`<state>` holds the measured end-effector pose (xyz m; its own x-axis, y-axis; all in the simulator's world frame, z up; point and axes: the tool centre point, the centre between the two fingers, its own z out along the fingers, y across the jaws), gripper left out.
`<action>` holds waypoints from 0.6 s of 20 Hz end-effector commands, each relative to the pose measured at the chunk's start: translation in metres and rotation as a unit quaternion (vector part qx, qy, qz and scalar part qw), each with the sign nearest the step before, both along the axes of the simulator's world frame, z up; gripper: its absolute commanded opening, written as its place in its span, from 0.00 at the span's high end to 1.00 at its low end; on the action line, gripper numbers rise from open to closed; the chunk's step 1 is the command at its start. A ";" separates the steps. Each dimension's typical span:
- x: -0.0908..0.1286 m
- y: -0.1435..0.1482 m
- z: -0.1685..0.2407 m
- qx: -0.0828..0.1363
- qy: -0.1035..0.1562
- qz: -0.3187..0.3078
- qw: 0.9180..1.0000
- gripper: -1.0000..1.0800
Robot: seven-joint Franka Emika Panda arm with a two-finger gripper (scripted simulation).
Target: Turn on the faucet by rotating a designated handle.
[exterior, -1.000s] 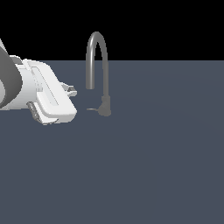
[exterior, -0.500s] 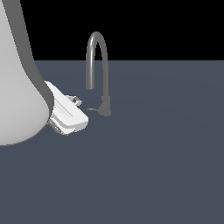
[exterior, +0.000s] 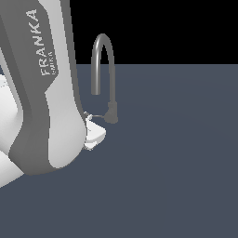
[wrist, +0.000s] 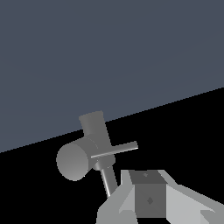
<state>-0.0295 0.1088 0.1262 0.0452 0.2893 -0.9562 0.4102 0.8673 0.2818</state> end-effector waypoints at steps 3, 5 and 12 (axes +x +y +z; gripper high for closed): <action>0.007 -0.007 -0.016 -0.038 0.001 0.035 0.999 1.00; 0.010 -0.010 -0.022 -0.055 0.001 0.049 0.997 1.00; 0.021 -0.021 -0.042 -0.106 0.003 0.094 0.990 1.00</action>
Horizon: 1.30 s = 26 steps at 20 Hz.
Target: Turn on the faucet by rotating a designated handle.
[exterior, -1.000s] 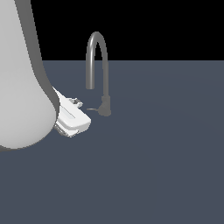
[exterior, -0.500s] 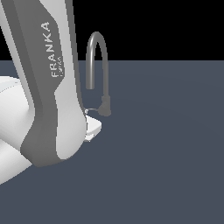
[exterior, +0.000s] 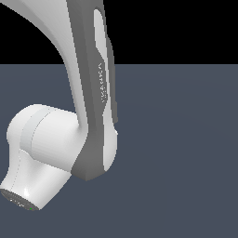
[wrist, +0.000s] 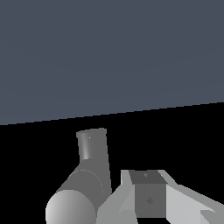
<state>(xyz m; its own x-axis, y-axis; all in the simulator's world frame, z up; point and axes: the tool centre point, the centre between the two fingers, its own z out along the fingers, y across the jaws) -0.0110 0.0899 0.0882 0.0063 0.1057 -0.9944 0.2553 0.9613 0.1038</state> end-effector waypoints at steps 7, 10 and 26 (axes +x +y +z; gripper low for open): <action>0.010 -0.010 -0.015 -0.043 0.001 0.037 0.998 1.00; 0.012 -0.012 -0.017 -0.050 0.001 0.044 0.998 1.00; 0.016 -0.003 0.009 -0.054 0.001 0.047 0.997 1.00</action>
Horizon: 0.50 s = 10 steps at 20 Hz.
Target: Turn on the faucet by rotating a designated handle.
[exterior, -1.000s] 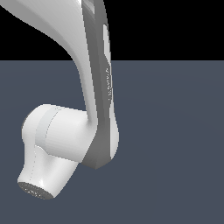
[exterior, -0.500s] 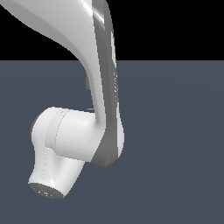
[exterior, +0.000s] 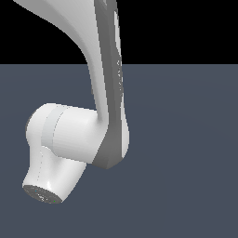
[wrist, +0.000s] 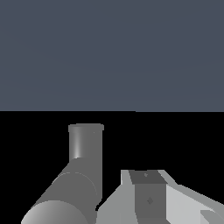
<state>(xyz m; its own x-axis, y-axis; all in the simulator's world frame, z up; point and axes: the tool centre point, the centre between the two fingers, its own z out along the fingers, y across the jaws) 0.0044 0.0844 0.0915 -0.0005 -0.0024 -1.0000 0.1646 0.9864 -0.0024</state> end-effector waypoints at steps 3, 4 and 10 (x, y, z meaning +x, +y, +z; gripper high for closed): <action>0.001 0.006 0.018 0.000 0.000 0.000 1.000 1.00; 0.001 0.006 0.018 0.000 0.000 0.000 1.000 1.00; -0.001 -0.003 0.028 0.000 0.003 -0.001 1.000 1.00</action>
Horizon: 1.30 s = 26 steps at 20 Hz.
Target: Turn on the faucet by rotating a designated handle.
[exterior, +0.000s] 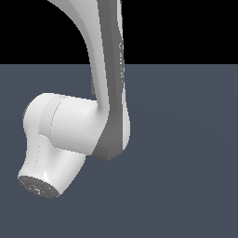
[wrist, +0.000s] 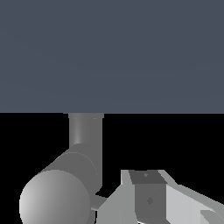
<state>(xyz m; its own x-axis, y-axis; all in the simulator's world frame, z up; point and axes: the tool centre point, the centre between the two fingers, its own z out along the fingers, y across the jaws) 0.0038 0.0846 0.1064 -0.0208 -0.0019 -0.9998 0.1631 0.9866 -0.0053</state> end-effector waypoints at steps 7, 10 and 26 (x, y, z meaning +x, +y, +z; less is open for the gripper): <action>-0.001 -0.010 0.039 0.000 -0.009 -0.001 1.000 1.00; -0.002 -0.014 0.019 0.000 0.009 -0.003 1.000 1.00; -0.011 -0.037 0.045 0.002 0.002 0.017 1.000 1.00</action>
